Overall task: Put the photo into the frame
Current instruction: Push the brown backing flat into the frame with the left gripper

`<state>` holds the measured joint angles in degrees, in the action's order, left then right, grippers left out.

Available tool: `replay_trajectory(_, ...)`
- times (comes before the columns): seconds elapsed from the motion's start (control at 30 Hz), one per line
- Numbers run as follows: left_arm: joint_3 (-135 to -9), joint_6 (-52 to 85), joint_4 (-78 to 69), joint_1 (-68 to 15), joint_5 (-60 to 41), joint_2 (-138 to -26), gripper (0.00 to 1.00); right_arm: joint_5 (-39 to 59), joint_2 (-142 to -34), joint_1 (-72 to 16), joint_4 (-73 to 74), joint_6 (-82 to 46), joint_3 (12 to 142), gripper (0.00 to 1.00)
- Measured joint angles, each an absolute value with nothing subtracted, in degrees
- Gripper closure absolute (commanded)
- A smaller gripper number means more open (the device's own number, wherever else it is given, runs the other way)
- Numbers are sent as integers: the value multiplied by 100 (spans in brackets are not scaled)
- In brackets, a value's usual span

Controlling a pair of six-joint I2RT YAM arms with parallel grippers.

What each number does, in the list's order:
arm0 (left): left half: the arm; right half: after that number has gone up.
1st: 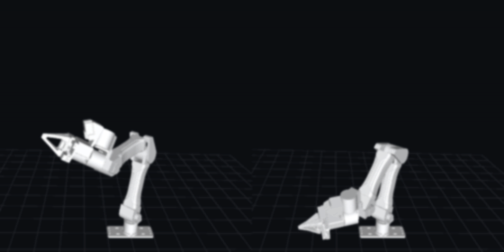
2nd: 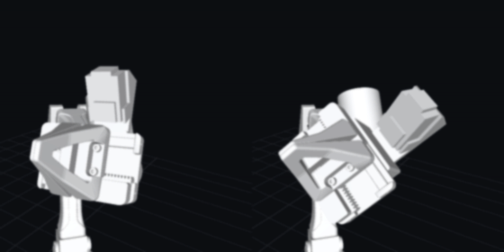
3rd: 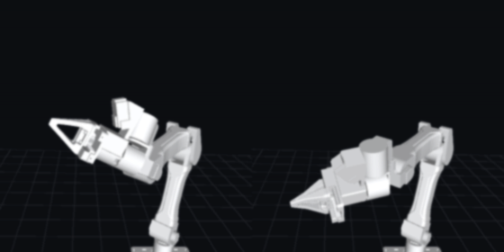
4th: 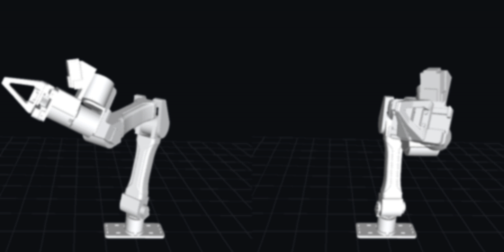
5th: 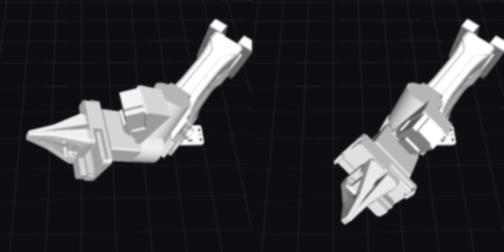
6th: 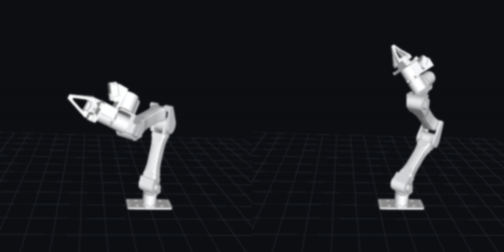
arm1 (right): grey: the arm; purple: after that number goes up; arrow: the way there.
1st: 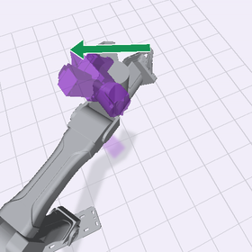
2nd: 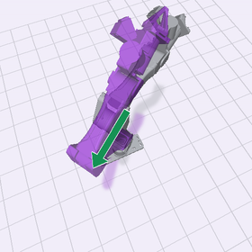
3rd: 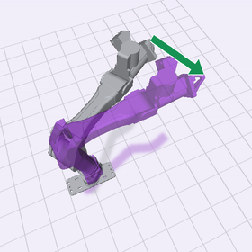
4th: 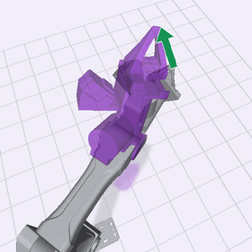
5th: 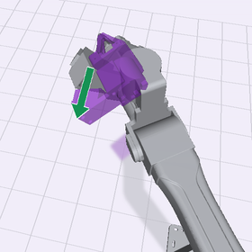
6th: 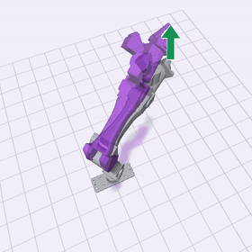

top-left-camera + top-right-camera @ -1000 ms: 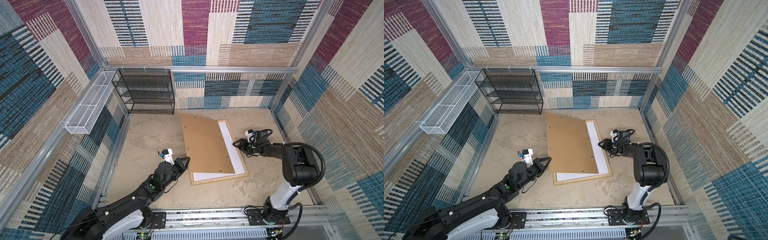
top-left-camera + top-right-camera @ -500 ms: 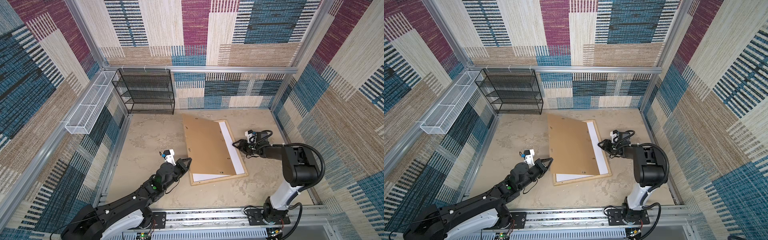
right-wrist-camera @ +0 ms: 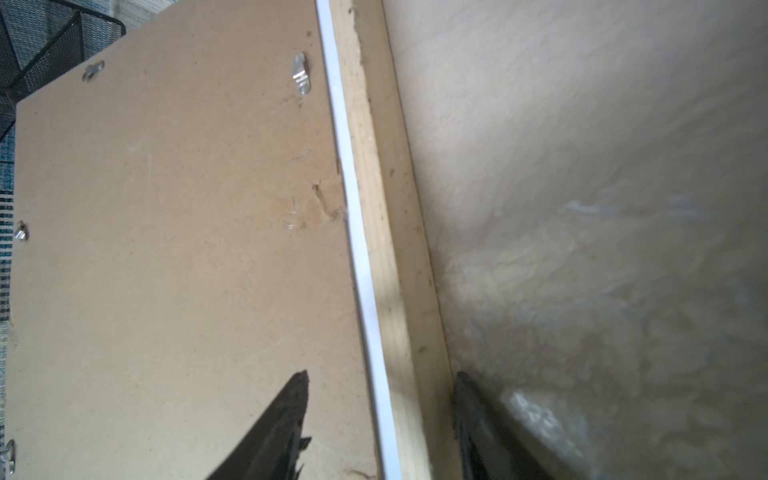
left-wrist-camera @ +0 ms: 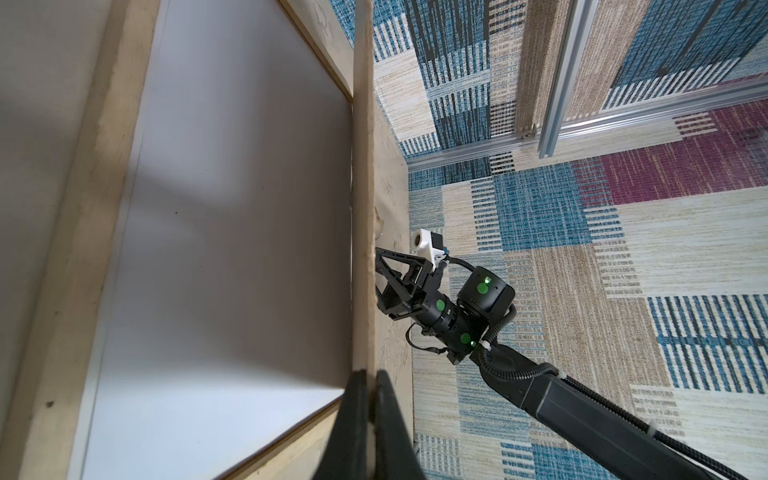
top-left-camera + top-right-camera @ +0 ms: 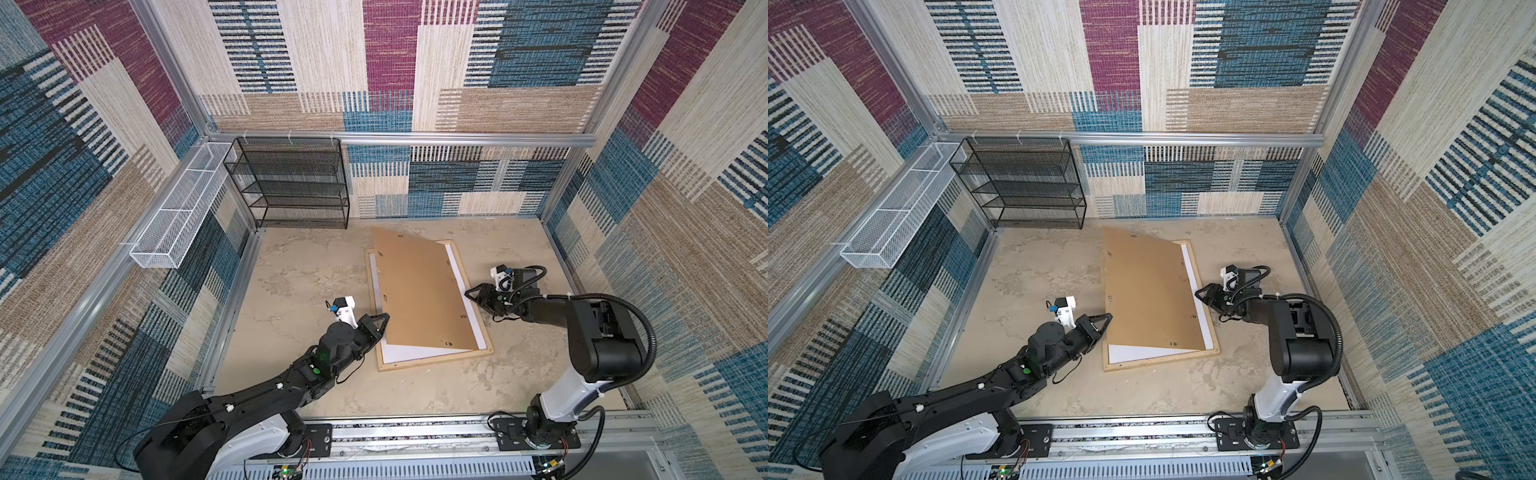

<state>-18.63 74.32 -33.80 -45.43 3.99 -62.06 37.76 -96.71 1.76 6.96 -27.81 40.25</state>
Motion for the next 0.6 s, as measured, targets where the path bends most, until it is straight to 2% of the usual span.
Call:
replay_trajectory(0.5, -2088, 7634, -4226, -4539, 126, -7177, 100, 3586, -9640, 174, 770, -2823, 4021, 42)
replay_trajectory(0.53, -2088, 7634, -4230, -4541, 119, -7161, 92, 3586, -9640, 174, 773, -2823, 4021, 42)
replay_trajectory(0.6, -2091, 7634, -4163, -4541, 110, -7072, 68, 3612, -9640, 172, 770, -2827, 4014, 42)
